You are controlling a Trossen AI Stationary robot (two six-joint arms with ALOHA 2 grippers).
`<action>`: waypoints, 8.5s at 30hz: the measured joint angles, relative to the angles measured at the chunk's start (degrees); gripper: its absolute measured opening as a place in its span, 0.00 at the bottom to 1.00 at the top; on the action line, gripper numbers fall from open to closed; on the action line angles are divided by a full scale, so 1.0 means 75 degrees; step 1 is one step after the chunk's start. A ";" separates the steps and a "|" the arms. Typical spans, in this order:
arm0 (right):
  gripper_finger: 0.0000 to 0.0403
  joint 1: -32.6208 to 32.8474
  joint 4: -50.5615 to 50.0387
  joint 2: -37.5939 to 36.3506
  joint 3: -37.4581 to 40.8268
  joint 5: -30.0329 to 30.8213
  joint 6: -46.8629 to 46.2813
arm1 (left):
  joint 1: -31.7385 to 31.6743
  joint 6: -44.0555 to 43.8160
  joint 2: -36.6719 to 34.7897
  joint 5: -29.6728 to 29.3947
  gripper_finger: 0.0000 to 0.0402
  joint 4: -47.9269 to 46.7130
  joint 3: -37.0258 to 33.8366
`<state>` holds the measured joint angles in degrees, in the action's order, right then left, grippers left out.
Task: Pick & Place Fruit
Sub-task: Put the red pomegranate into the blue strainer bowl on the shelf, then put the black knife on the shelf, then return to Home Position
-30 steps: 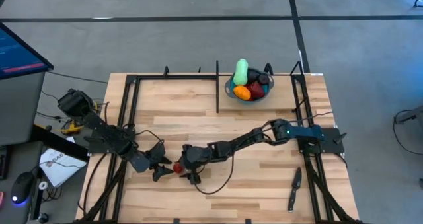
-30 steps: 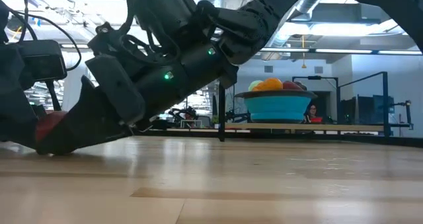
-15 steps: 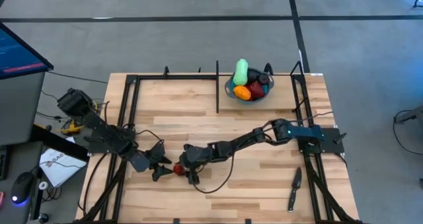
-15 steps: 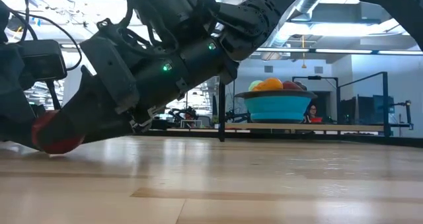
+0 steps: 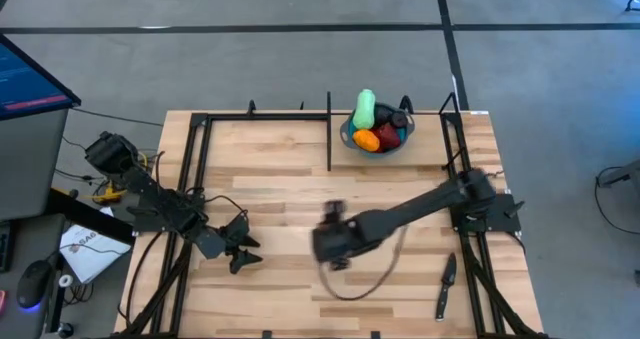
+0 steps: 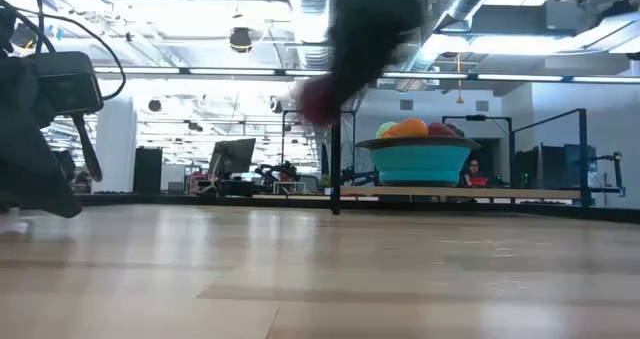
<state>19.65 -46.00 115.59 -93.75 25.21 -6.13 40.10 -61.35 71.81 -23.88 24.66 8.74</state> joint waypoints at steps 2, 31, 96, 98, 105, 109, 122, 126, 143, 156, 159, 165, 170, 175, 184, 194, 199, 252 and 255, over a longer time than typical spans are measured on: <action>0.51 0.0067 -0.1041 -0.0787 0.0360 0.0699 -0.0312 | 0.0000 0.0002 0.0000 -0.0070 0.71 0.0006 0.0002; 0.57 -0.5242 0.2054 -0.5499 0.4461 0.0754 0.1484 | 0.0000 0.0208 -0.0012 -0.1046 0.71 0.0237 0.0019; 0.65 -0.0537 0.5611 -1.0790 0.8367 -0.2774 -0.1371 | -0.0029 0.0800 -0.0012 -0.1679 0.71 0.0727 0.0028; 0.61 -0.0685 0.6163 -1.1427 0.9192 -0.2915 -0.1355 | -0.0098 0.0809 -0.0012 -0.1679 0.71 0.0856 0.0028; 0.30 -0.1608 0.6891 -1.3113 1.0949 -0.3866 -0.1390 | -0.0914 0.2216 -0.0015 -0.1142 0.71 0.2609 0.0028; 0.12 -0.1972 0.6890 -1.3730 1.1237 -0.3446 -0.2145 | -0.1785 0.2785 -0.0015 -0.0365 0.71 0.3148 0.0028; 0.00 0.1467 0.4833 -0.8550 0.8023 -0.0769 -0.5093 | -0.2617 0.3357 -0.0015 0.0233 0.71 0.3245 0.0028; 0.00 0.2330 0.2094 -0.6582 0.5815 -0.0859 -0.7988 | -0.2617 0.3694 -0.0015 0.0233 0.71 0.3242 0.0028; 0.56 0.5131 -0.0704 -0.2277 0.3509 -0.4989 -1.6775 | -0.2614 0.4523 -0.0015 0.0254 0.71 0.3240 0.0028; 0.54 0.5261 -0.0393 -0.1922 0.4465 -0.5202 -1.6770 | -0.2614 0.4489 -0.0015 0.0341 0.71 0.3315 0.0025; 0.53 0.5402 0.0464 -0.2107 0.4986 -0.5125 -1.6983 | -0.2614 0.4492 -0.0015 0.0359 0.71 0.3360 0.0025; 0.46 0.5394 0.1243 -0.2179 0.5590 -0.5114 -1.6895 | -0.2614 0.4456 -0.0015 0.0356 0.71 0.3371 0.0025; 0.29 0.5246 0.1279 -0.2165 0.5597 -0.4823 -1.6487 | -0.2614 0.4368 -0.0015 0.0356 0.71 0.3379 0.0025; 0.21 0.4851 0.1138 -0.2162 0.5604 -0.4753 -1.5825 | -0.2614 0.4368 -0.0015 0.0350 0.71 0.3385 0.0023; 0.21 0.3384 -0.0799 -0.2680 0.4477 -0.3364 -1.4463 | -0.2614 0.4382 -0.0015 0.0326 0.71 0.3385 0.0022; 0.25 -0.0385 -0.3956 -0.5125 0.4414 -0.3059 -1.1144 | -0.2614 0.4402 -0.0015 0.0331 0.71 0.3383 0.0022; 0.24 -0.3352 -0.4534 -0.5769 0.4422 -0.3049 -0.8783 | -0.2614 0.4402 -0.0015 0.0335 0.71 0.3396 0.0022; 0.59 -0.9125 -0.3460 -0.4683 0.4306 -0.2959 -0.2523 | -0.2612 0.4384 -0.0014 0.0332 0.71 0.3501 0.0022; 0.58 -0.8778 -0.3796 -0.5115 0.4306 -0.2960 -0.2501 | -0.2611 0.4405 -0.0015 0.0335 0.71 0.3507 0.0022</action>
<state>-46.19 -74.47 77.22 -61.45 3.01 -24.89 20.51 -28.31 71.70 -21.37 50.96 8.91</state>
